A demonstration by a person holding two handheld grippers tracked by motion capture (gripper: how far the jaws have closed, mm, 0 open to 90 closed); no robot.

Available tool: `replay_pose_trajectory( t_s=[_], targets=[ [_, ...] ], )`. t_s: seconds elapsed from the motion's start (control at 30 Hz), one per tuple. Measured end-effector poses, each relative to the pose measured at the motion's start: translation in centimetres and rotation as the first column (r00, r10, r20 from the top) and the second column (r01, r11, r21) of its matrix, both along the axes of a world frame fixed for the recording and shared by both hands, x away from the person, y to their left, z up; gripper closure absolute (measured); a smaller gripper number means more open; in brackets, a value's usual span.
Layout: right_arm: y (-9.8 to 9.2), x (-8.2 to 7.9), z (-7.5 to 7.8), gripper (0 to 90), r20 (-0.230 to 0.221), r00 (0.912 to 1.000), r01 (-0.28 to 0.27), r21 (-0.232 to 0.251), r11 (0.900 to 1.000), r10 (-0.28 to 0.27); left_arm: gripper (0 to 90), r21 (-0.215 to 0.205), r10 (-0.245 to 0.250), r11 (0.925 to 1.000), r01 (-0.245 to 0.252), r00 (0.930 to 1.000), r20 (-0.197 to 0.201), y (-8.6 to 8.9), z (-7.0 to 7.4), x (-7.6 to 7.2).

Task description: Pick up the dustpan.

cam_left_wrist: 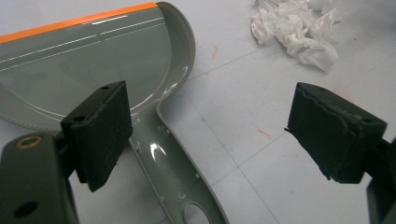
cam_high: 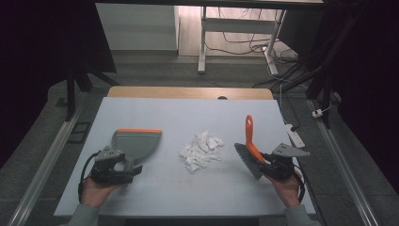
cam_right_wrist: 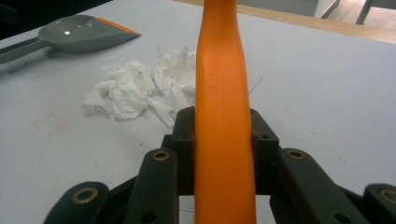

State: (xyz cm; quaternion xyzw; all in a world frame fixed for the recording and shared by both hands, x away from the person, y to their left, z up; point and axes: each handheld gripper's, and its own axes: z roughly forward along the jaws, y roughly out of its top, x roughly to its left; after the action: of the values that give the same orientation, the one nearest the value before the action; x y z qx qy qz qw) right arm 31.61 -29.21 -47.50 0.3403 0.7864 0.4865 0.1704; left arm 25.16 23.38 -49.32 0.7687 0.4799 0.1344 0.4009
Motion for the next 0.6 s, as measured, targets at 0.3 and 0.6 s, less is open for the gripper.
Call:
replay_pose_trajectory(
  t_s=[0.3,0.6],
  targets=[
    [0.0,0.0,0.2,70.2,0.003,1.0000,-0.006,0.012,1.000,0.006,11.1,0.007,-0.011,0.9999,0.011,0.9987,0.050,-0.5,1.7,-0.3],
    [-0.5,0.0,0.3,70.2,0.008,0.9999,0.008,0.031,0.999,-0.009,11.3,0.022,0.032,0.9992,-0.033,0.9988,0.038,-0.3,4.0,0.8]
  ],
)
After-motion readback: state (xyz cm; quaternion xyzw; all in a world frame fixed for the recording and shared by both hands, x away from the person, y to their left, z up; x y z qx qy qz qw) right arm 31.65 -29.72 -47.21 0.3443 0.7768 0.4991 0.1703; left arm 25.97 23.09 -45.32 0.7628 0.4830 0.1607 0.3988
